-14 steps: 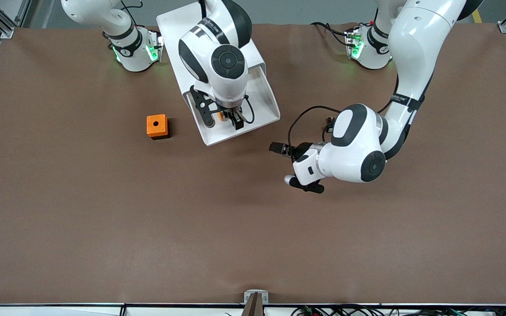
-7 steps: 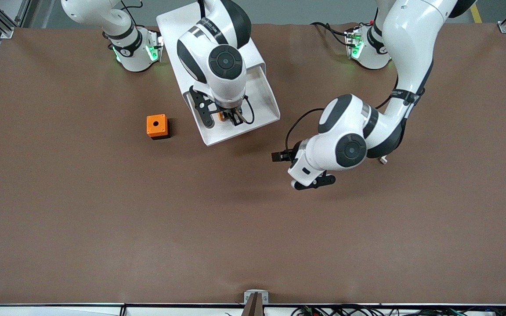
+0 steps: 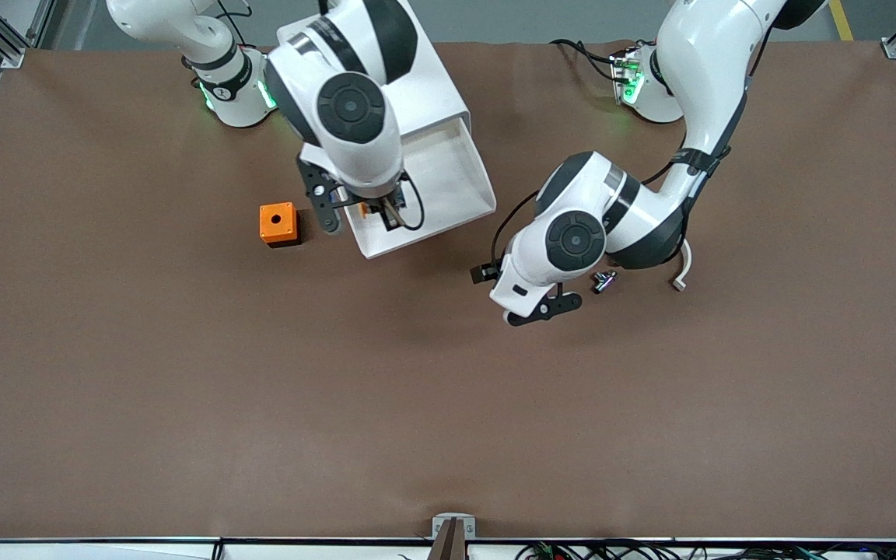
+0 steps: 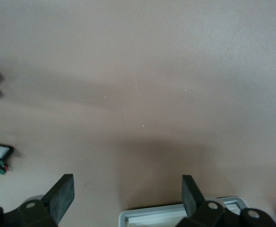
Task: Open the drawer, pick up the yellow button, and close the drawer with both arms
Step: 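Lift the button with the right gripper while the left gripper releases the drawer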
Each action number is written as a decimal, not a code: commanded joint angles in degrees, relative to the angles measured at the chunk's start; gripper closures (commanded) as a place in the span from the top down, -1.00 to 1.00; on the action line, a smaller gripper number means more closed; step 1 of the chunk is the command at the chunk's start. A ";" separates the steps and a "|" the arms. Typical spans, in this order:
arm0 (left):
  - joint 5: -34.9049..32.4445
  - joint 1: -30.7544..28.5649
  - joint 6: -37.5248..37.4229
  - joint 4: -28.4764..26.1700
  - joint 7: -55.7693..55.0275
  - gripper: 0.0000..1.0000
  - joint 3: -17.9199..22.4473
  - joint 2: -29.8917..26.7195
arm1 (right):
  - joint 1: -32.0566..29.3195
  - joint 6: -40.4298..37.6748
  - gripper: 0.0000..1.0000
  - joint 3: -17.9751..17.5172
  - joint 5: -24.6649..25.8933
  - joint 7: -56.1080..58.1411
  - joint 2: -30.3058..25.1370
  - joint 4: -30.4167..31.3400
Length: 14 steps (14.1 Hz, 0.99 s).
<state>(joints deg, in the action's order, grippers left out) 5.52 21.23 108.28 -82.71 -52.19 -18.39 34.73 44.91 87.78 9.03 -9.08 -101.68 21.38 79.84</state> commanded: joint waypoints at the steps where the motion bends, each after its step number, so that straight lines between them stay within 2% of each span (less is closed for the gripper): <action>1: -1.39 3.46 2.62 -0.08 -5.37 1.00 0.90 0.43 | -5.78 -7.25 -0.86 -0.51 -1.20 10.14 -0.54 -5.48; 4: -6.48 6.36 3.86 -0.26 -10.89 1.00 0.72 1.04 | -14.20 -11.65 -0.87 0.02 -0.59 33.40 -3.79 -5.40; 8: -6.23 8.65 3.86 -0.17 -15.92 1.00 0.37 0.61 | -27.30 -12.89 -0.87 0.02 1.69 61.10 -4.59 -4.35; 11: -4.56 9.00 3.86 -0.17 -20.31 1.00 -1.64 0.52 | -35.40 -9.66 -0.87 0.02 3.36 79.13 -4.33 -1.02; 14: -4.55 10.58 3.86 -0.17 -23.83 1.00 -3.40 0.43 | -38.39 -3.42 -0.87 0.02 9.42 90.04 -4.50 3.64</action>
<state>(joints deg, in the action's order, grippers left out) 0.46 30.44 111.91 -82.72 -73.25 -21.13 35.87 7.79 81.04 10.36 -2.95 -17.07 17.98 79.96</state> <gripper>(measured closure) 0.000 0.568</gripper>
